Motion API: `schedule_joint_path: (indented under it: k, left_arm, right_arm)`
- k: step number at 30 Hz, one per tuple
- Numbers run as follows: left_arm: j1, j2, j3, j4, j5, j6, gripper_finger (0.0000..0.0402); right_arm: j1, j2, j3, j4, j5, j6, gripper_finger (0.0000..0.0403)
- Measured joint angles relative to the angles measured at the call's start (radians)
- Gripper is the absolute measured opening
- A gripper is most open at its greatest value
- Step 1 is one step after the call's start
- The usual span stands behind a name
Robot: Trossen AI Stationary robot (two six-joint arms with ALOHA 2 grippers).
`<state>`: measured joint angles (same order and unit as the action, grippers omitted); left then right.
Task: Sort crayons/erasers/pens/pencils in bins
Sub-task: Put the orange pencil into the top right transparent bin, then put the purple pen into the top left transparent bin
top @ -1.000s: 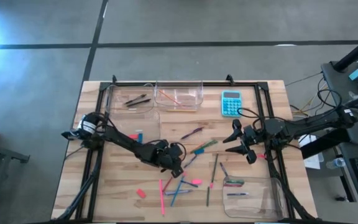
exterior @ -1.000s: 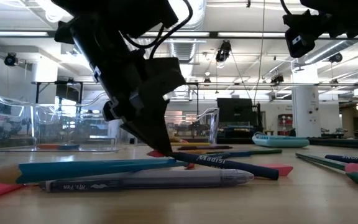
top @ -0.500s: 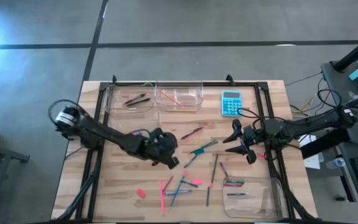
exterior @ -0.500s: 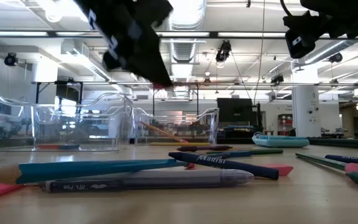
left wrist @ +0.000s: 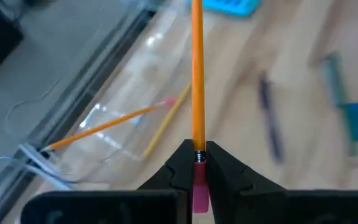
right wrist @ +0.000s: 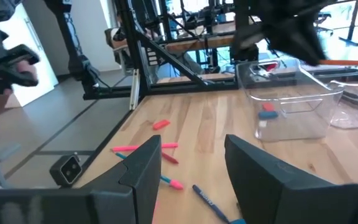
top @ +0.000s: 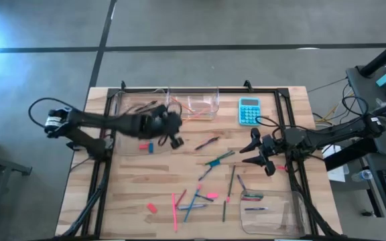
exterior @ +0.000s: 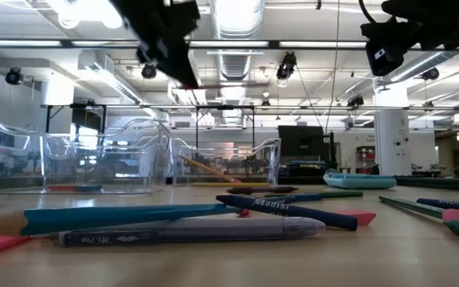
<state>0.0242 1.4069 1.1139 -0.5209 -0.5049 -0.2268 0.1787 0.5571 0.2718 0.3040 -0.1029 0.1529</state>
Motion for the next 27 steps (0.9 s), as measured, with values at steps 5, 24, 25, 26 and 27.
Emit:
schedule_joint_path:
  k: [5,24,25,26,27]
  left_arm:
    - [0.193,0.016,0.005,0.000,0.083,0.132,0.0010]
    - [0.356,0.060,0.007,0.184,0.122,0.288,0.0134]
    - [0.356,0.060,0.007,0.182,0.108,0.288,0.0147]
    - [0.356,0.060,0.007,0.181,0.097,0.288,0.0159]
    - [0.357,0.060,0.007,0.181,0.085,0.288,0.0171]
  right_arm:
    - [0.000,0.009,0.000,-0.001,0.001,-0.009,0.0166]
    - [0.000,0.009,0.000,-0.001,0.029,-0.015,0.0166]
    - [0.000,0.009,0.000,-0.001,0.029,-0.015,0.0166]
    - [0.000,0.009,0.000,-0.001,0.029,-0.015,0.0166]
    - [0.000,0.009,0.000,-0.001,0.029,-0.015,0.0166]
